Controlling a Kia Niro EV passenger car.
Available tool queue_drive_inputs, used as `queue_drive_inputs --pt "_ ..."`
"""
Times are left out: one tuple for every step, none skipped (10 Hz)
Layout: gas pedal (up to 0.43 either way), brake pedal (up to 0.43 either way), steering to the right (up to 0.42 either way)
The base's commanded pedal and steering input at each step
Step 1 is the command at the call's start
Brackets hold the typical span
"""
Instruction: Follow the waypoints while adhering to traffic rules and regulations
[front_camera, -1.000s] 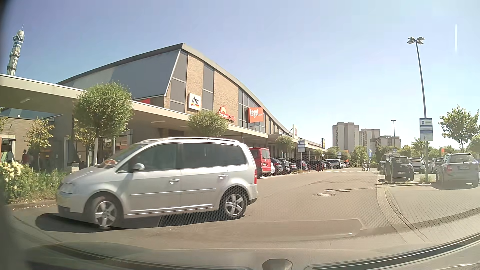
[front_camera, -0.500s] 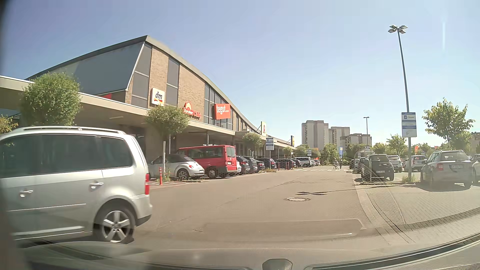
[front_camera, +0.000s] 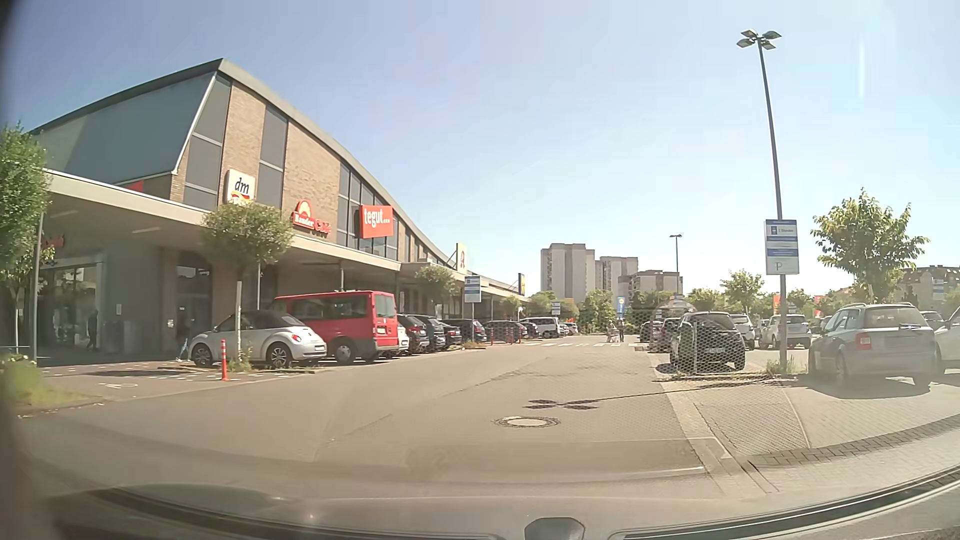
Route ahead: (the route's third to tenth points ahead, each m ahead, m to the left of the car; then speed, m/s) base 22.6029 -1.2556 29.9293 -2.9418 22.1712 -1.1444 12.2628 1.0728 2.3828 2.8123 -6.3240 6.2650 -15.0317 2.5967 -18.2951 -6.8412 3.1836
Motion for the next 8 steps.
queue_drive_inputs --pt "0.000 0.098 0.348" --pt "0.000 0.049 0.342" --pt "0.000 0.030 0.330" --pt "0.000 0.024 0.305" --pt "0.000 0.024 0.274" --pt "0.079 0.030 0.245" --pt "0.138 0.030 0.213" --pt "0.177 0.030 0.177"
